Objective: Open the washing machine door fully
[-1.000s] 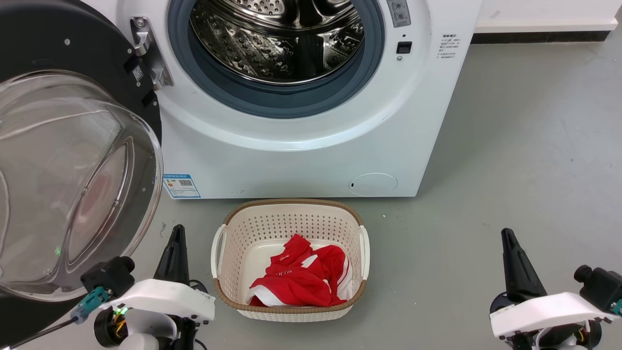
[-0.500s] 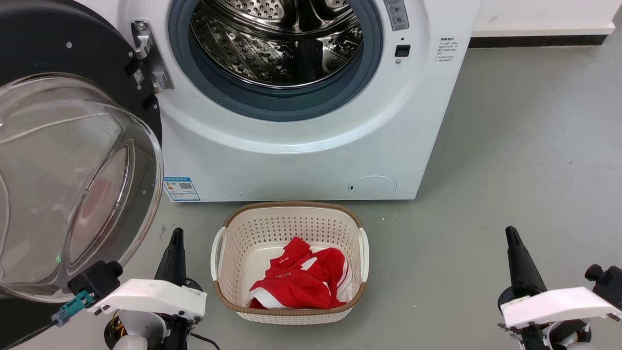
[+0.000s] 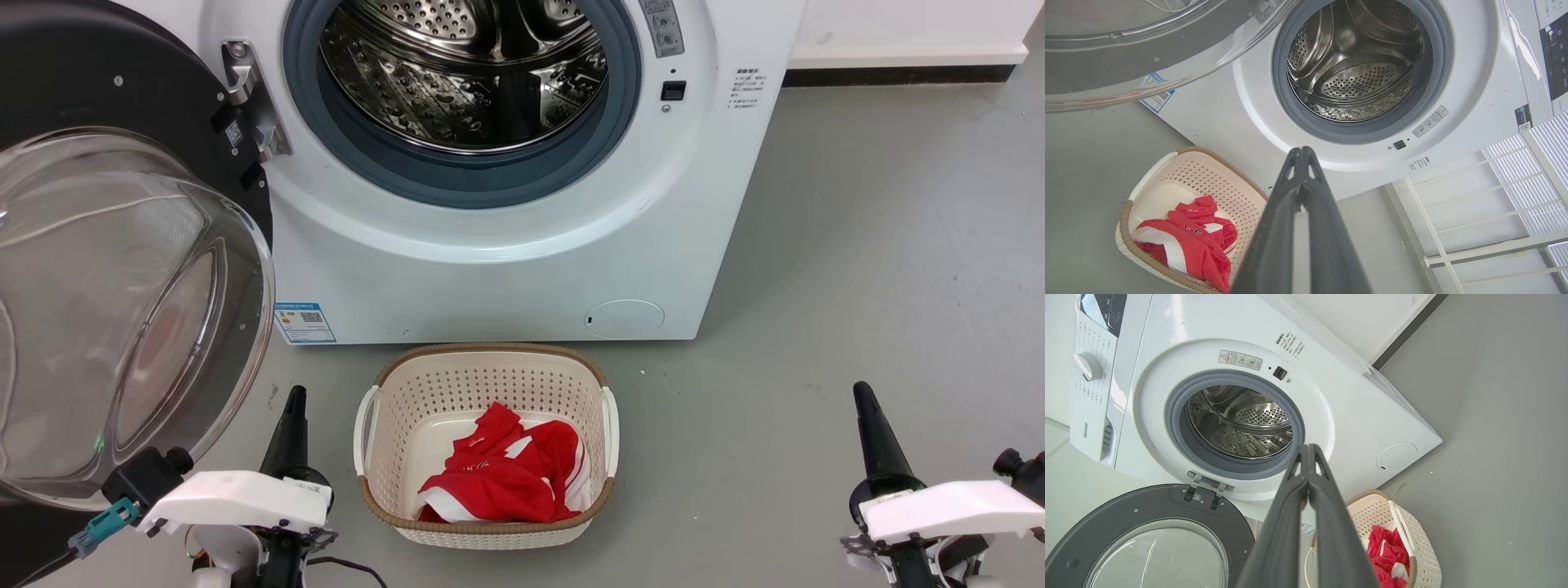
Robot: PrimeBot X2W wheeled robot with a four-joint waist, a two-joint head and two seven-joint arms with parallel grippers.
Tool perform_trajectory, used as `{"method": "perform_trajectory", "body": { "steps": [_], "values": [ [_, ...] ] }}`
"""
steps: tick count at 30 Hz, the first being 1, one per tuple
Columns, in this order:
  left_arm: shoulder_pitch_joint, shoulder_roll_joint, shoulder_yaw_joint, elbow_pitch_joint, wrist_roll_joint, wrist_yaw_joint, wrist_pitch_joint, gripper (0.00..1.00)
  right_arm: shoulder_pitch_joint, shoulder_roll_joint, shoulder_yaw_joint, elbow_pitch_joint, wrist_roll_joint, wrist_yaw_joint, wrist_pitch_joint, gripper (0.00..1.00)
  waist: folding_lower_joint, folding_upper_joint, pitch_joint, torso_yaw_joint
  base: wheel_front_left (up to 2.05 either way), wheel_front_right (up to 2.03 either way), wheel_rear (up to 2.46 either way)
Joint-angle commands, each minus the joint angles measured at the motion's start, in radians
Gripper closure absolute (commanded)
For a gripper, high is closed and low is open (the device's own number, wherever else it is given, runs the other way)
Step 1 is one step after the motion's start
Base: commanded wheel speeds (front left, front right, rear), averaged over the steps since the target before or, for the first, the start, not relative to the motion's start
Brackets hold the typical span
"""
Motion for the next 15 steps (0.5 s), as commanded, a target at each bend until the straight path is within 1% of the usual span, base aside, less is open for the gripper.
{"method": "perform_trajectory", "body": {
  "steps": [1, 15],
  "values": [
    [-0.009, 0.001, 0.008, -0.006, -0.029, -0.006, 0.007, 1.0, -0.024, -0.007, -0.003, -0.005, 0.032, 0.0, 0.006, 1.0, 0.0, -0.0001, -0.001, 0.0, 0.0, 0.0, 0.0],
    [-0.007, -0.009, 0.034, -0.002, -0.179, -0.029, 0.046, 1.0, -0.034, -0.008, -0.016, 0.009, 0.186, 0.0, 0.044, 1.0, 0.0, -0.0001, -0.011, -0.002, 0.0, 0.0, 0.0]
  ]
}}
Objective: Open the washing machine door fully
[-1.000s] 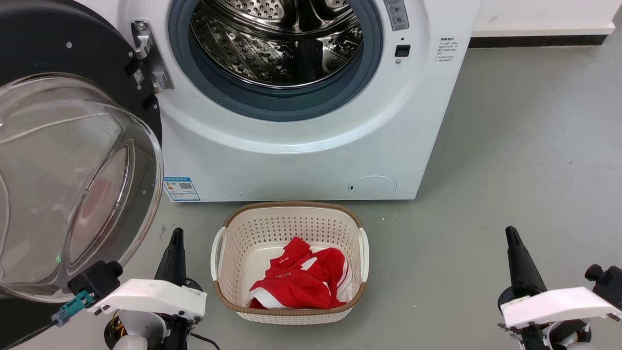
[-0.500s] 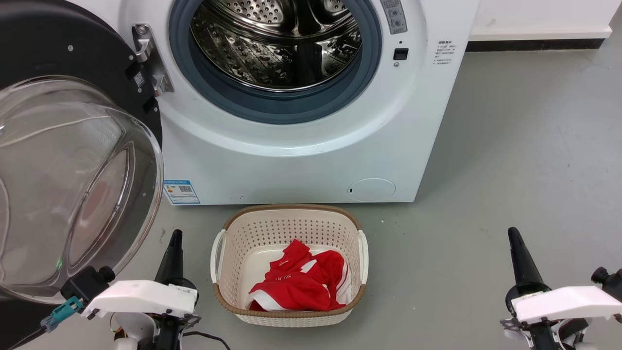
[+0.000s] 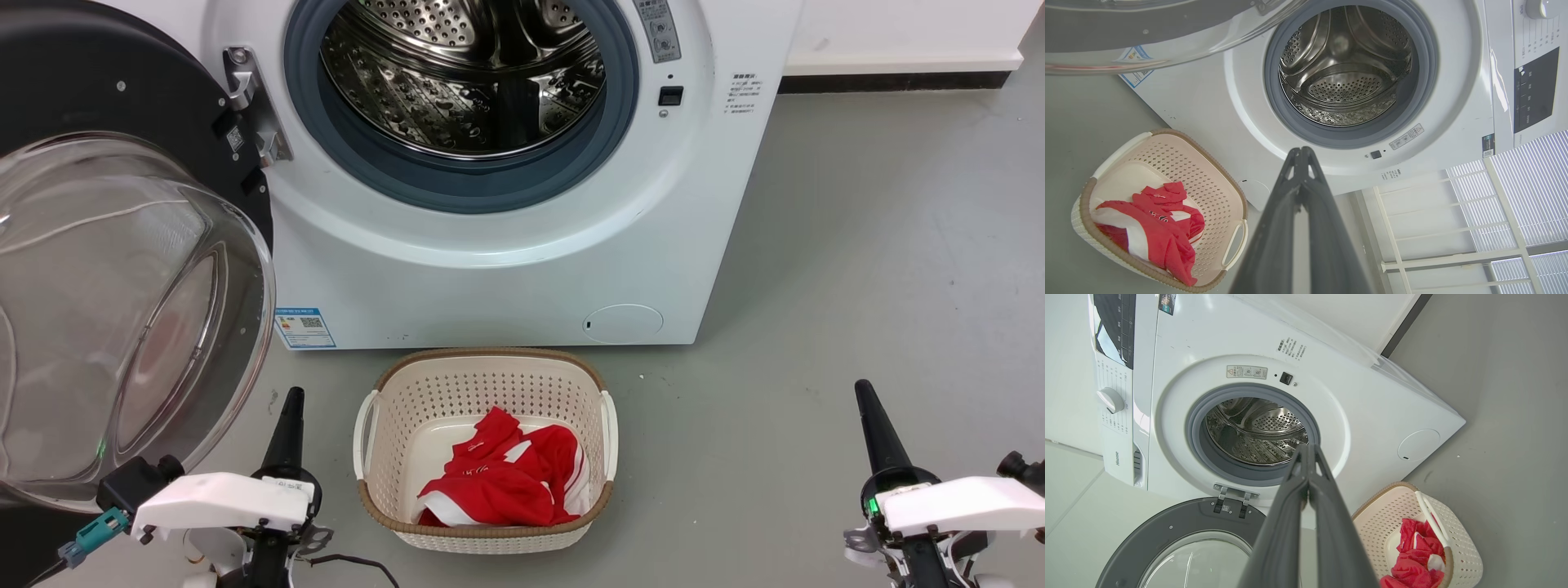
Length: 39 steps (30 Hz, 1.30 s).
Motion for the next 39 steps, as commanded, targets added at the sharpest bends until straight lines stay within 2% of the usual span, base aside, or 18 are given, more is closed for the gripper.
{"method": "perform_trajectory", "body": {
  "steps": [1, 39],
  "values": [
    [-0.006, -0.002, 0.007, -0.004, -0.028, -0.009, 0.007, 1.0, -0.022, -0.007, -0.005, -0.002, 0.03, 0.0, 0.006, 1.0, 0.0, -0.0001, -0.001, 0.0, 0.0, 0.0, 0.0],
    [0.0, -0.021, 0.061, 0.006, -0.345, -0.053, 0.09, 1.0, -0.045, 0.0, -0.038, 0.028, 0.35, 0.0, 0.091, 1.0, 0.0, -0.0001, -0.026, -0.005, 0.0, 0.0, 0.0]
  ]
}}
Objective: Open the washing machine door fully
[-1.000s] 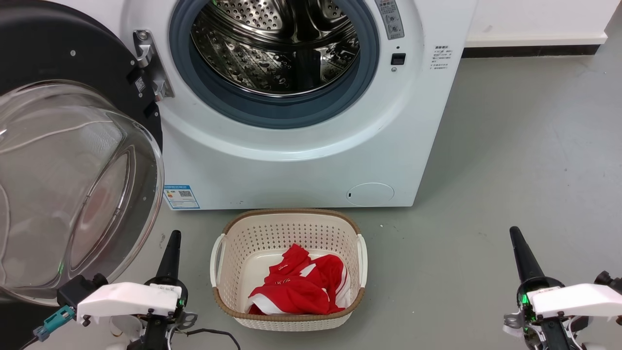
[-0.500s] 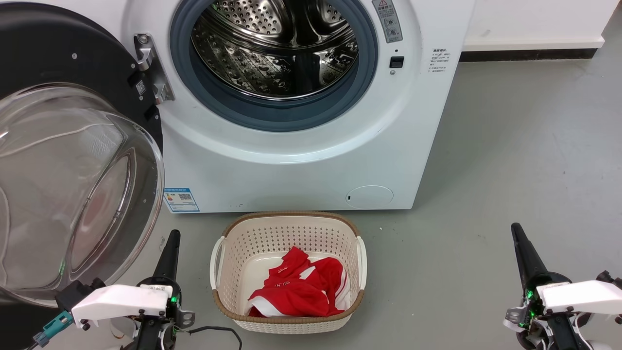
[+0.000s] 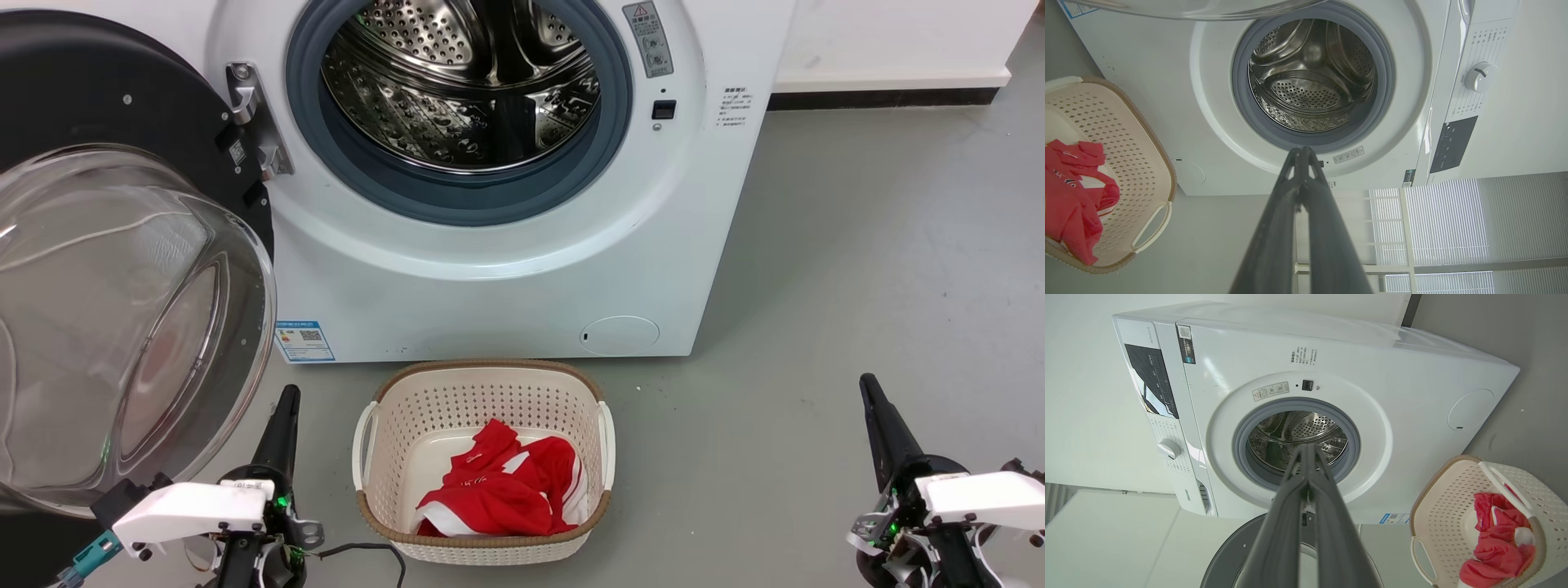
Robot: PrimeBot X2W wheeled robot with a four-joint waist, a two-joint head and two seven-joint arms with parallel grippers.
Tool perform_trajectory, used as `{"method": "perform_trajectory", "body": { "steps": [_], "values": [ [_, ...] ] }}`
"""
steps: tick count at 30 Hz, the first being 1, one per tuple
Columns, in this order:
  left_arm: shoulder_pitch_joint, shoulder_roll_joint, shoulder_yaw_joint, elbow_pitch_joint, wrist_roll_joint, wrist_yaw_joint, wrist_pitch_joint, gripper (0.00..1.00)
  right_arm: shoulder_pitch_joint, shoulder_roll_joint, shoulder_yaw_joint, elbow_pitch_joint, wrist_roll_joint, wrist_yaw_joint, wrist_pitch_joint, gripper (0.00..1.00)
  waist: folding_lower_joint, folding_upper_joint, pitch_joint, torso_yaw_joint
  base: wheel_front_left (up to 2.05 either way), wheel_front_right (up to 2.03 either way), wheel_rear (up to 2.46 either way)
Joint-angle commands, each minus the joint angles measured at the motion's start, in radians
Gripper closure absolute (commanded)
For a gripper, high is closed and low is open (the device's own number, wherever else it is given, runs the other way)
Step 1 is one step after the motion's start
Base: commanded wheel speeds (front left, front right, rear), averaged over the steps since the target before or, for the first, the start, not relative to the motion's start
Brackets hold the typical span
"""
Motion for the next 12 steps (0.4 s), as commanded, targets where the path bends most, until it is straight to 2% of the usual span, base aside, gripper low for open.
{"method": "perform_trajectory", "body": {
  "steps": [1, 12],
  "values": [
    [0.0, -0.001, 0.004, -0.001, -0.017, -0.005, 0.006, 1.0, -0.02, -0.001, -0.004, 0.002, 0.02, 0.0, 0.004, 1.0, 0.0, 0.0, -0.001, 0.0, 0.0, 0.0, 0.0],
    [0.002, -0.006, 0.018, 0.002, -0.094, -0.017, 0.026, 1.0, -0.022, 0.002, -0.013, 0.01, 0.095, 0.0, 0.027, 1.0, 0.0, 0.0, -0.008, -0.002, 0.0, 0.0, 0.0]
  ]
}}
